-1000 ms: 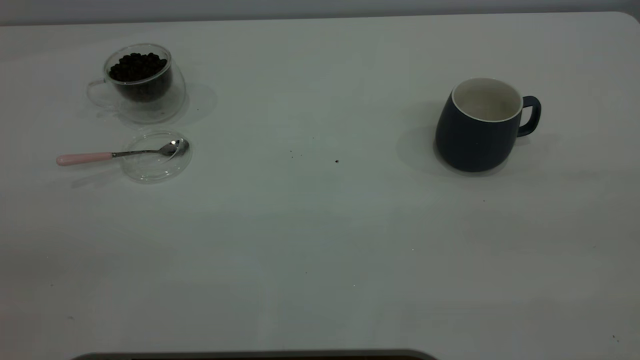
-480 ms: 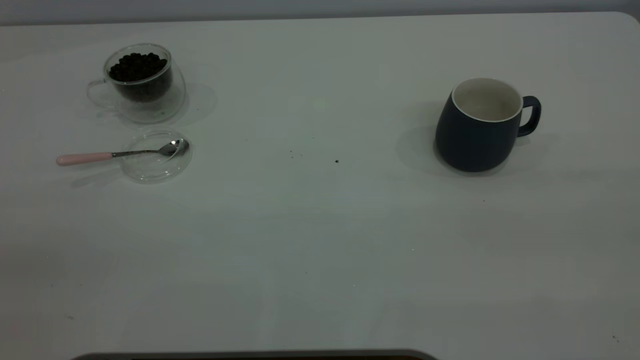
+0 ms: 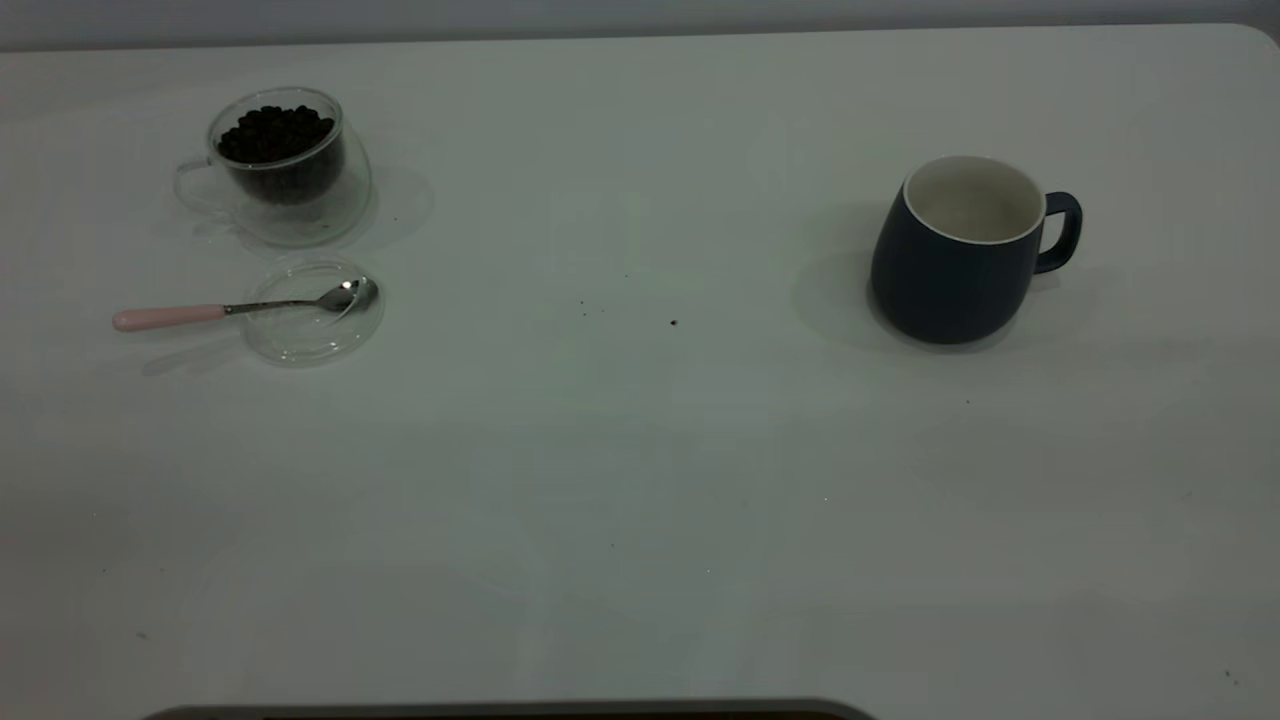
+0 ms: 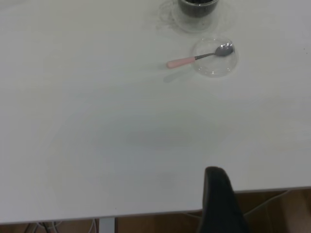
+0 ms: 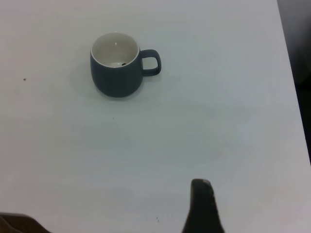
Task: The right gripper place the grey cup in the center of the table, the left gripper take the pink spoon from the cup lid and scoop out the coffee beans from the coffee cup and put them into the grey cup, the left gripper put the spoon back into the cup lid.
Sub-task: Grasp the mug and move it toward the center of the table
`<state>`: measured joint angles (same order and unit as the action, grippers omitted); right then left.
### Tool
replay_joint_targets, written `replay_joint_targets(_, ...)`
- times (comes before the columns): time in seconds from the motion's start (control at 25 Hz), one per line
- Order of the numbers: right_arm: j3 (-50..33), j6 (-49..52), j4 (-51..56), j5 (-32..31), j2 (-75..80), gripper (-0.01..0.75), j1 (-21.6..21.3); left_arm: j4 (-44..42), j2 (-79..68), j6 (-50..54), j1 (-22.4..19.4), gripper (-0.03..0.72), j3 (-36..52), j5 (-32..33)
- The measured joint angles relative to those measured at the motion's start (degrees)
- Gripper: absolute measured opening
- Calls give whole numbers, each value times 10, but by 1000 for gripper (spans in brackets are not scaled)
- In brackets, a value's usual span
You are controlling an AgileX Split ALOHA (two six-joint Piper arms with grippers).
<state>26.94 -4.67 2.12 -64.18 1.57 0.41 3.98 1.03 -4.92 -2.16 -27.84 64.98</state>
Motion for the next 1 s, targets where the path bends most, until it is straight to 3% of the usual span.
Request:
replay_joint_targets(0.72, 9, -29, 16, 4, 4, 588, 0, 0, 0, 0, 0, 514, 0, 0)
replay_joint_targets(1.0, 95, -47, -26, 26, 177, 635, 0, 0, 0, 0, 0, 514, 0, 0)
